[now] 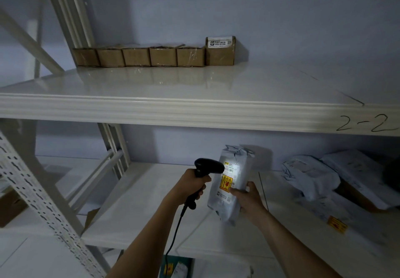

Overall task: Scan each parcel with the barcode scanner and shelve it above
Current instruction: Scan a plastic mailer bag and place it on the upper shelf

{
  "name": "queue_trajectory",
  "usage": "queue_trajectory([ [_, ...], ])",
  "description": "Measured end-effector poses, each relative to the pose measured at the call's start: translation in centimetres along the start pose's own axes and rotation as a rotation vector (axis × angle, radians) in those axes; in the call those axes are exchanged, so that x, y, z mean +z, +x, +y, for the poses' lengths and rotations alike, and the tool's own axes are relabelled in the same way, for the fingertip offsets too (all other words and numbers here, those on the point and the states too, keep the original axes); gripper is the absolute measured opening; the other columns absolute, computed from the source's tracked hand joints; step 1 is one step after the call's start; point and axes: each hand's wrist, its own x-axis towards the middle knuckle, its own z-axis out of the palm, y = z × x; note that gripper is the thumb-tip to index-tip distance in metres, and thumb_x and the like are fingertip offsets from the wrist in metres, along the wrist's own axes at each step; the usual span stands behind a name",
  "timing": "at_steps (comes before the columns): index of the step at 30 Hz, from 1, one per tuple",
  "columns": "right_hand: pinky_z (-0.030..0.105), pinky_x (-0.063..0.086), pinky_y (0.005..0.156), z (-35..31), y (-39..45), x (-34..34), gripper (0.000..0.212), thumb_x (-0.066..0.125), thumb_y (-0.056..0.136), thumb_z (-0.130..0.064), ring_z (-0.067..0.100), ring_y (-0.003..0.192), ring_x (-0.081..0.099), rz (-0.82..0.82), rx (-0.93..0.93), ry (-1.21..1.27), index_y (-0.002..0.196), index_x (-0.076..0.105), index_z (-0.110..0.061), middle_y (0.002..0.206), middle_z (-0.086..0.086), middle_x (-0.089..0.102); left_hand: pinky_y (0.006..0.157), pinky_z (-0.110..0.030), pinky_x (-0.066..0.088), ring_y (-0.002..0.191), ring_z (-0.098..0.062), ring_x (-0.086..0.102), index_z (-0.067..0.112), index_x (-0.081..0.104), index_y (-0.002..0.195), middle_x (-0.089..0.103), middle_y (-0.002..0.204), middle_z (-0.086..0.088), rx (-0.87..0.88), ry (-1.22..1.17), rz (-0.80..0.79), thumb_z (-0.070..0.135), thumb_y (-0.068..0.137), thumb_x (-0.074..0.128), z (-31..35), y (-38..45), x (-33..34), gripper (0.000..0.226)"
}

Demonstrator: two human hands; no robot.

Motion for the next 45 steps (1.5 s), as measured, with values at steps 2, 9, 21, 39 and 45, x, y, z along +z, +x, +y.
queue_trajectory([
  [2, 0.040, 0.062, 0.072, 0.0, -0.1, 0.0, 0.056, 0.086, 0.076, -0.020, 0.026, 0.098, 0.069, -0.009, 0.012, -0.002, 0.117, 0.048, -0.022, 0.113, 0.005, 0.065, 0.049, -0.027, 0.043, 0.047, -0.017, 0.048, 0.010, 0.062, 0.082, 0.055, 0.058, -0.005, -0.005, 0.002, 0.006, 0.020, 0.081, 0.063, 0.0, 0.0, -0.1, 0.010],
  [9, 0.046, 0.061, 0.079, 0.2, 0.1, 0.0, 0.060, 0.084, 0.077, -0.018, 0.029, 0.101, 0.068, -0.014, 0.043, 0.020, 0.123, 0.046, -0.021, 0.116, 0.006, 0.064, 0.048, -0.026, 0.042, 0.047, -0.017, 0.047, 0.009, 0.062, 0.084, 0.054, 0.058, -0.005, -0.015, -0.006, 0.002, 0.019, 0.082, 0.062, -0.2, -0.2, -0.6, 0.010],
  [21, 0.046, 0.062, 0.076, -0.1, 0.7, 0.3, 0.055, 0.083, 0.079, -0.014, 0.028, 0.097, 0.069, -0.002, 0.062, 0.058, 0.121, 0.048, -0.016, 0.114, 0.008, 0.065, 0.047, -0.026, 0.041, 0.046, -0.017, 0.047, 0.010, 0.062, 0.087, 0.053, 0.058, -0.004, -0.029, -0.062, 0.005, 0.019, 0.082, 0.065, -1.2, 0.9, -1.3, 0.011],
  [39, 0.036, 0.059, 0.076, 0.7, -1.0, 0.2, 0.030, 0.066, 0.094, -0.029, 0.029, 0.098, 0.074, -0.050, 0.186, 0.159, 0.115, 0.070, -0.008, 0.102, 0.010, 0.078, 0.076, -0.036, 0.049, 0.089, -0.033, 0.060, -0.003, 0.061, 0.113, 0.063, 0.099, -0.020, -0.366, 0.102, 0.384, 0.020, 0.093, 0.062, -14.3, 2.5, -4.3, 0.030],
  [45, 0.044, 0.055, 0.096, 1.5, -2.1, 0.8, 0.035, 0.058, 0.095, -0.022, 0.031, 0.106, 0.072, -0.139, 0.207, 0.259, 0.125, 0.066, -0.006, 0.114, 0.014, 0.074, 0.088, -0.041, 0.054, 0.106, -0.037, 0.061, 0.005, 0.057, 0.124, 0.064, 0.116, -0.021, -0.388, 0.166, 0.462, 0.026, 0.088, 0.069, -16.2, 2.3, -5.3, 0.044],
])
